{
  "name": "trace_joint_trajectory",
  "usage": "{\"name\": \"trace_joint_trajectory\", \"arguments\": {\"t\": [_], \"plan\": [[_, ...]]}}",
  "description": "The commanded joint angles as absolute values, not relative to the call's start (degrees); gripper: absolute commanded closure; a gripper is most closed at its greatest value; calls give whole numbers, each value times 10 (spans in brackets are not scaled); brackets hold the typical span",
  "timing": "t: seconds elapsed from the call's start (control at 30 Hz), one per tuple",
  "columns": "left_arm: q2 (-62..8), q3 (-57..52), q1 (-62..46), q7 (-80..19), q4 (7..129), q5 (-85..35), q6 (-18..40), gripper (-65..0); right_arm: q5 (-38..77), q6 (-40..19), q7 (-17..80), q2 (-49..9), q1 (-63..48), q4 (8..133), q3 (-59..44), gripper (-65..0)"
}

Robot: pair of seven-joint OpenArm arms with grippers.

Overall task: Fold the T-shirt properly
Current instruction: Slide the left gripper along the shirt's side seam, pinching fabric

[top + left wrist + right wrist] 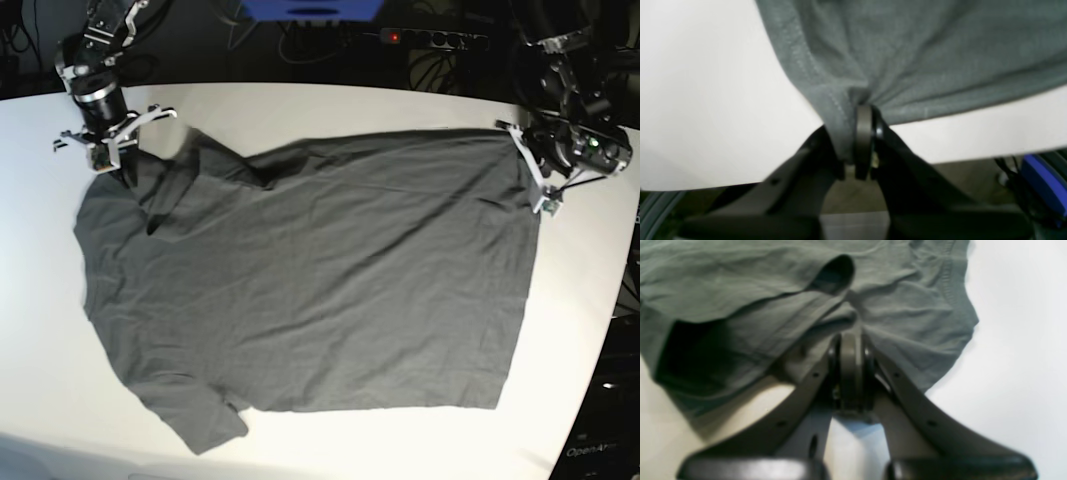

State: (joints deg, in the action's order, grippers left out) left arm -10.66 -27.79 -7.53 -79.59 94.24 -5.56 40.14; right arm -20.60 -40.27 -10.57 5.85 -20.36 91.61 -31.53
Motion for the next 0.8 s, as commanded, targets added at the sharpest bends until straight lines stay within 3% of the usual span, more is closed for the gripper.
{"name": "trace_joint_trajectory", "arguments": {"t": [0.0,0.33,0.77], "plan": [[-109,-268,-58,-800,947,-45,400,-35,-198,-400,-123,57,-204,924,-316,-13],[-51,-198,-12,-800,949,58,400,-35,-198,-400,-122,57,-204,924,-316,-13],[-88,-191,-29,-800,954,82,400,-35,-198,-400,-122,56,-204,926,-315,-16]]}}
